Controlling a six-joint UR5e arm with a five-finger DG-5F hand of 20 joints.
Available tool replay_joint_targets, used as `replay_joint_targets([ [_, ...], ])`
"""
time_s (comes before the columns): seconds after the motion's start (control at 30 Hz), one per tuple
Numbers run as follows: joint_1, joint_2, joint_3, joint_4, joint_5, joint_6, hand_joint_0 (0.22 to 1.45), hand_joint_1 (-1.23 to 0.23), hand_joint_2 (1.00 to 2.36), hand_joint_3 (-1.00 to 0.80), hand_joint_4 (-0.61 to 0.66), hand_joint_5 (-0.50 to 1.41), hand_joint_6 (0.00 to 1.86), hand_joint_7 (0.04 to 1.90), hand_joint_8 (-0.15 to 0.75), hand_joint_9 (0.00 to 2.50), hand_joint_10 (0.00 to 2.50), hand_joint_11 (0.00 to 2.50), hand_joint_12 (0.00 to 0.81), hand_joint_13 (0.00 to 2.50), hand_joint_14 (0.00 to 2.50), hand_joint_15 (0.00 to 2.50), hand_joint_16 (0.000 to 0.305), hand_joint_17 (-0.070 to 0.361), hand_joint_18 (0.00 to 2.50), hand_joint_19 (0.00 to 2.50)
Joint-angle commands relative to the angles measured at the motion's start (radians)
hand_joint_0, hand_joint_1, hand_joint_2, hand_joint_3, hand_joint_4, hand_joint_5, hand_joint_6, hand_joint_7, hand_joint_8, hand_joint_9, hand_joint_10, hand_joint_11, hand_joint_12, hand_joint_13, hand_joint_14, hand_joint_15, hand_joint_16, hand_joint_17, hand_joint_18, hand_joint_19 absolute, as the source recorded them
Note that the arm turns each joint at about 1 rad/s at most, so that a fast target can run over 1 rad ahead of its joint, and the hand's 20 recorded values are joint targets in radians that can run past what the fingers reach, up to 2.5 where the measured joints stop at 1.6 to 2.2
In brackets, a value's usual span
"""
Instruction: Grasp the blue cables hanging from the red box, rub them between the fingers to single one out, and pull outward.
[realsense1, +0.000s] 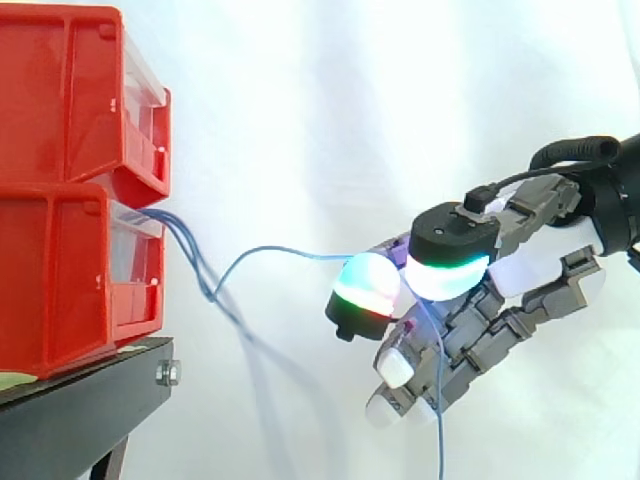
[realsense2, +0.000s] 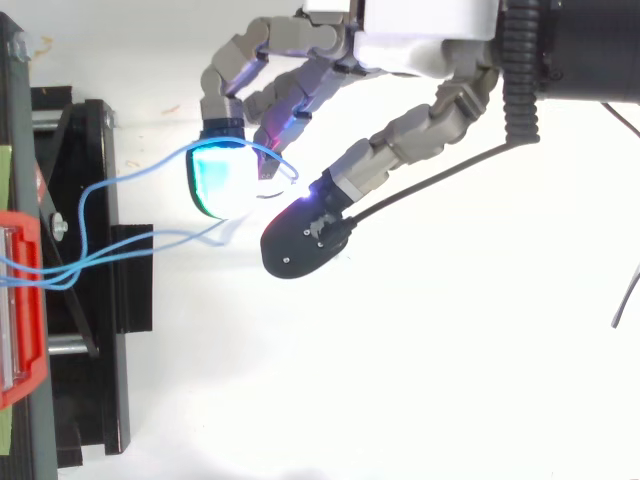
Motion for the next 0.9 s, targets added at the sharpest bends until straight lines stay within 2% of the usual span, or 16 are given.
replay_joint_targets([
  [0.0, 0.0, 0.001, 0.002, -0.006, 0.0, 0.0, 0.59, -0.82, 1.0, -0.5, -0.1, -0.1, 0.82, 1.02, 0.172, 0.76, 0.01, 0.3, 0.3, 0.31, 0.01, 0.15, 0.039, 0.088, 0.09, 0.21],
  [0.5, 0.0, 0.0, -0.002, -0.009, 0.002, 0.0, 0.59, -0.69, 1.0, -0.5, -0.03, -0.11, 0.86, 0.98, 0.239, 0.93, 0.02, 0.49, 0.332, 0.5, 0.01, 0.31, 0.037, 0.083, 0.22, 0.34],
  [0.87, 0.007, 0.0, -0.073, 0.034, 0.003, -0.002, 0.59, -0.69, 1.0, -0.49, 0.0, -0.12, 0.87, 0.94, 0.247, 0.99, 0.02, 0.57, 0.336, 0.6, 0.02, 0.39, 0.04, 0.09, 0.35, 0.41],
])
